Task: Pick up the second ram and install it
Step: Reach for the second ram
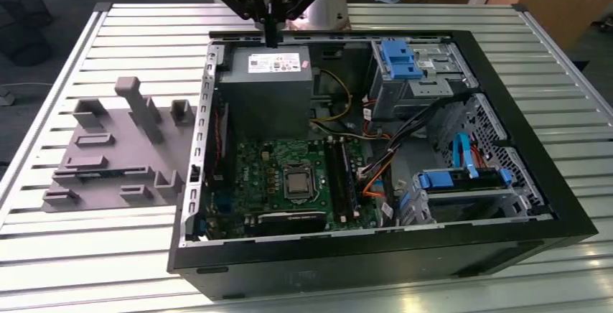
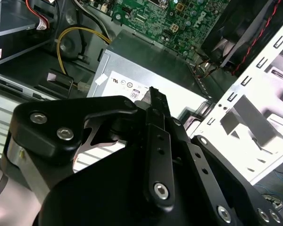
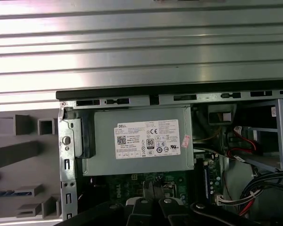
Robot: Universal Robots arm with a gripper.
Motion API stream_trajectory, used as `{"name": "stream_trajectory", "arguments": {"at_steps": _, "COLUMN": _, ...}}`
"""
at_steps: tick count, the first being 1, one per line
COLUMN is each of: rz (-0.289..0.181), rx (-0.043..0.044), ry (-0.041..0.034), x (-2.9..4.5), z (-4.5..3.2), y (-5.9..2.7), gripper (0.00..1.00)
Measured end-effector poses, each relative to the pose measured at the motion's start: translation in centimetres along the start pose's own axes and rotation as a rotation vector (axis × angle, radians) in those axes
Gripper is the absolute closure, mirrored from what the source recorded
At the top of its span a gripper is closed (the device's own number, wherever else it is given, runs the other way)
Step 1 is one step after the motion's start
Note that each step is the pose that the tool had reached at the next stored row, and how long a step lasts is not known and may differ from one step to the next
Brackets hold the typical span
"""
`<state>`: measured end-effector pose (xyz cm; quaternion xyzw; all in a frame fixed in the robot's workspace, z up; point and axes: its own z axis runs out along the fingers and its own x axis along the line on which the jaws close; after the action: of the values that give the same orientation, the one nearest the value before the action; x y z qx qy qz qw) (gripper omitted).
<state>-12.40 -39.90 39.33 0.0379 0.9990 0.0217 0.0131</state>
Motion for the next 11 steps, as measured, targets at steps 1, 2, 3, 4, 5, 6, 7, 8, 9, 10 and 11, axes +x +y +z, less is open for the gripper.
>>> {"name": "stream_trajectory", "arguments": {"at_steps": 1, "rz": 0.0, "rx": 0.0, "ry": 0.0, "x": 0.09, "z": 0.0, "y": -0.01, "gripper": 0.89}}
{"name": "stream_trajectory", "arguments": {"at_steps": 2, "rz": 0.0, "rx": 0.0001, "ry": 0.0, "x": 0.18, "z": -0.01, "y": -0.01, "gripper": 0.89}}
{"name": "stream_trajectory", "arguments": {"at_steps": 3, "rz": 0.0, "rx": 0.0001, "ry": 0.0001, "x": 0.3, "z": -0.01, "y": -0.02, "gripper": 0.89}}
{"name": "stream_trajectory", "arguments": {"at_steps": 4, "rz": 0.0, "rx": 0.0001, "ry": 0.0, "x": 0.41, "z": -0.01, "y": -0.03, "gripper": 0.89}}
{"name": "stream_trajectory", "arguments": {"at_steps": 5, "rz": 0.0, "rx": 0.0, "ry": 0.0, "x": 0.52, "z": -0.01, "y": -0.04, "gripper": 0.89}}
{"name": "stream_trajectory", "arguments": {"at_steps": 6, "rz": 0.0, "rx": 0.0001, "ry": 0.0001, "x": 0.64, "z": -0.02, "y": -0.05, "gripper": 0.89}}
{"name": "stream_trajectory", "arguments": {"at_steps": 7, "rz": 0.0, "rx": 0.0, "ry": 0.0, "x": 0.74, "z": -0.02, "y": -0.05, "gripper": 0.89}}
{"name": "stream_trajectory", "arguments": {"at_steps": 8, "rz": 0.0, "rx": 0.0, "ry": -0.0001, "x": 0.83, "z": -0.02, "y": -0.06, "gripper": 0.89}}
{"name": "stream_trajectory", "arguments": {"at_steps": 9, "rz": 0.0, "rx": 0.0, "ry": 0.0, "x": 0.92, "z": -0.02, "y": -0.07, "gripper": 0.89}}
{"name": "stream_trajectory", "arguments": {"at_steps": 10, "rz": 0.0, "rx": 0.0, "ry": 0.0, "x": 1.0, "z": -0.02, "y": -0.07, "gripper": 0.89}}
{"name": "stream_trajectory", "arguments": {"at_steps": 11, "rz": 0.0, "rx": 0.0, "ry": 0.0, "x": 1.07, "z": -0.02, "y": -0.08, "gripper": 0.89}}
